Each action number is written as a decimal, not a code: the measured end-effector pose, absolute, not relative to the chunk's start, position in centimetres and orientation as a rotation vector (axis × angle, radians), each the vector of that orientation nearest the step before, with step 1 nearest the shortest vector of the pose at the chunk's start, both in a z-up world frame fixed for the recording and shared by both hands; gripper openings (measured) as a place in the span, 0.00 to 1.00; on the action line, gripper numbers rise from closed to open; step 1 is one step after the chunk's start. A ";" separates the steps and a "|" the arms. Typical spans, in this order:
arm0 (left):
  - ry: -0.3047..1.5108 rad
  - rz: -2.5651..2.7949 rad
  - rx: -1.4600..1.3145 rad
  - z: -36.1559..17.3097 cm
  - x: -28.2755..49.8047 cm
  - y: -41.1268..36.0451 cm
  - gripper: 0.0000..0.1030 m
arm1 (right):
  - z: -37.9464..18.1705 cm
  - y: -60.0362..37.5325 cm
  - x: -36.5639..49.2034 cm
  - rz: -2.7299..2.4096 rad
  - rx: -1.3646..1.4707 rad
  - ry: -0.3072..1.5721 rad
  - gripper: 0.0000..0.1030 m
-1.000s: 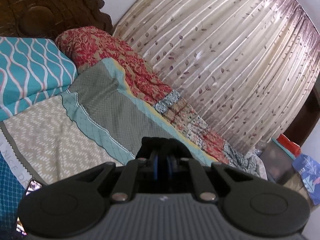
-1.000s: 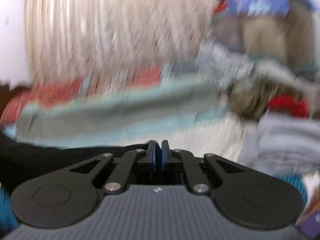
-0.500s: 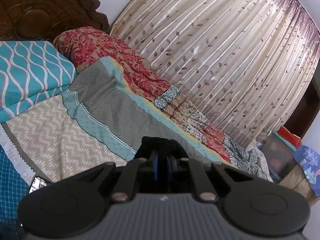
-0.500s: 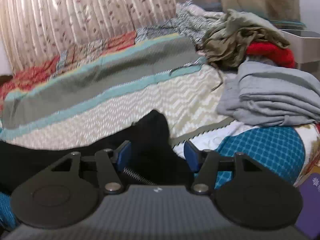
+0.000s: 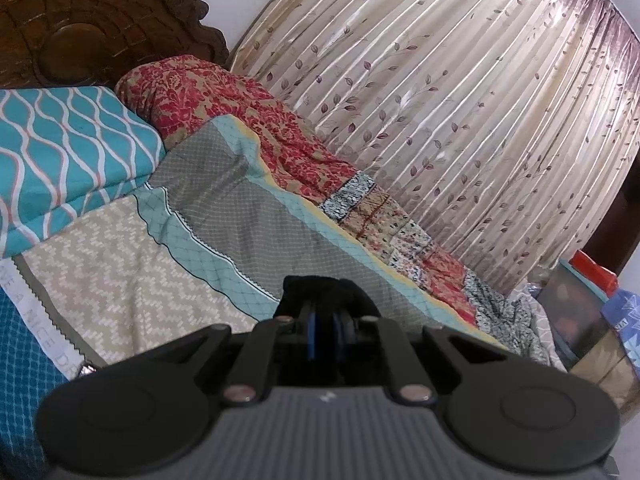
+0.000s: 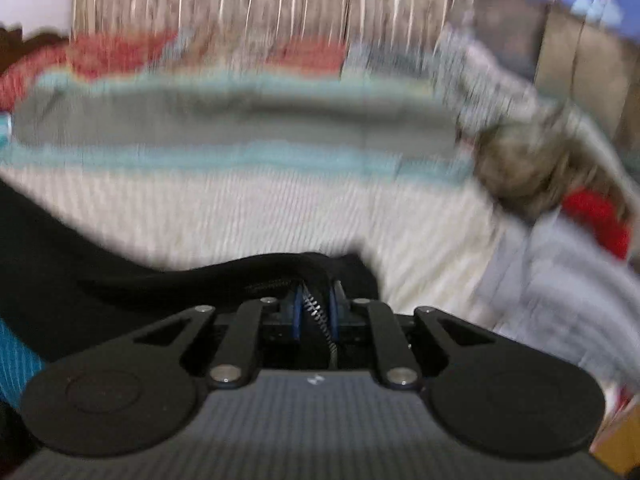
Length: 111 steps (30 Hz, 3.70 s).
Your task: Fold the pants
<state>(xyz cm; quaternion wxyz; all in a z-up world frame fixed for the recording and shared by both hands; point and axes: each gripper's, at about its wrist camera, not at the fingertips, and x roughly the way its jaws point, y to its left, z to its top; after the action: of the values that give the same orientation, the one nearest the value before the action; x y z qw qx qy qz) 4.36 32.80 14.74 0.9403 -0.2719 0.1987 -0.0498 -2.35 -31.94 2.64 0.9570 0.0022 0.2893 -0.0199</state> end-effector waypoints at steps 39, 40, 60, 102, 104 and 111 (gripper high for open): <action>0.897 -0.135 -0.795 -6.3 9.1 27.0 0.06 | -6.2 -36.1 -8.4 -0.065 0.812 0.621 0.10; 0.863 -0.146 -0.796 -5.2 8.4 27.6 0.06 | -4.0 -36.3 -8.6 -0.053 0.783 0.555 0.10; 0.819 0.005 -0.843 -4.0 7.2 31.3 0.06 | -5.9 -37.0 -3.2 -0.148 0.667 0.514 0.58; 0.850 0.055 -0.860 -2.7 6.2 31.2 0.07 | -5.3 -37.0 11.9 -0.188 0.490 0.674 0.24; 0.850 0.053 -0.858 -2.6 6.3 31.2 0.07 | -4.8 -37.7 12.0 -0.186 0.524 0.671 0.19; 0.783 0.039 -0.839 -0.2 5.4 31.8 0.06 | 0.4 -43.4 4.6 -0.306 0.820 0.416 0.15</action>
<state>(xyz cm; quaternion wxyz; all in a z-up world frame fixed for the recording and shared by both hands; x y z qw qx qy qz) 5.35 31.80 -0.20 0.8396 -0.3968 0.3705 0.0184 4.56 -43.38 0.38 0.8848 0.3941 0.2001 -0.1472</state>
